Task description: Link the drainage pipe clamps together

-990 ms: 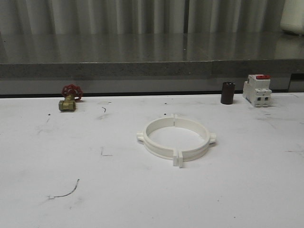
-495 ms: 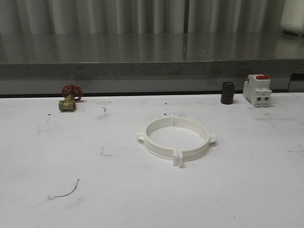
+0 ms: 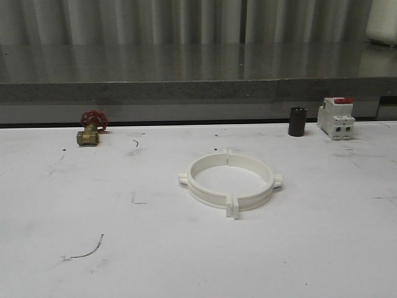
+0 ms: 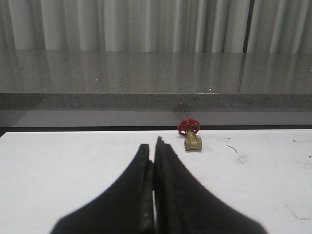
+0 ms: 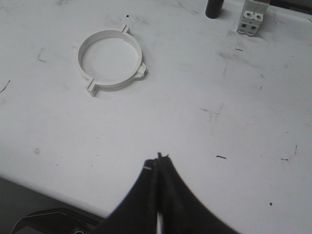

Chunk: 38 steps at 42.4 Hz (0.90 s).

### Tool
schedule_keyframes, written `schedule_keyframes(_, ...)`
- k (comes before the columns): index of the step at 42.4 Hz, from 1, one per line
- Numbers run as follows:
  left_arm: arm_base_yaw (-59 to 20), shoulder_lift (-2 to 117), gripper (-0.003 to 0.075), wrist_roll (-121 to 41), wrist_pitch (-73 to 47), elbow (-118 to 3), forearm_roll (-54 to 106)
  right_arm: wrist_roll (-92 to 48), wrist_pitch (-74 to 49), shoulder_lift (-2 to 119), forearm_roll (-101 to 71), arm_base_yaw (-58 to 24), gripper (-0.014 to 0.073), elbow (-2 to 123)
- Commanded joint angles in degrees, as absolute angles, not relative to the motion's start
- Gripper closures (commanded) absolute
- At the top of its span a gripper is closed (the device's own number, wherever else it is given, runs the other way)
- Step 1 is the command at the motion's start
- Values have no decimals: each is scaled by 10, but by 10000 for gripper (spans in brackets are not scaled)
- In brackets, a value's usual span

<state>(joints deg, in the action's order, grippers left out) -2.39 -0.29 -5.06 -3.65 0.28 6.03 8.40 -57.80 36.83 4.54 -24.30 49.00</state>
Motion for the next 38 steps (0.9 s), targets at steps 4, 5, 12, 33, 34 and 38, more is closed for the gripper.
schedule_keyframes(4,-24,-10,741,-45,11,15,61,80,-522,341,86,-224,661,488)
schedule_keyframes(5,-24,-10,741,-45,11,15,61,80,-504,329,90,-216,661,482)
schedule_keyframes(12,-24,-10,741,-45,11,15,61,80,-351,228,91,-123,661,379)
schedule_keyframes(33,-24,-10,741,-45,11,15,61,81,-36,-4,0,17,661,37)
schedule_keyframes(34,-24,-10,741,-45,11,15,61,81,-25,-8,0,17,661,30)
schedule_keyframes(38,-24,-9,741,-45,11,15,61,81,15,-15,0,6,661,0)
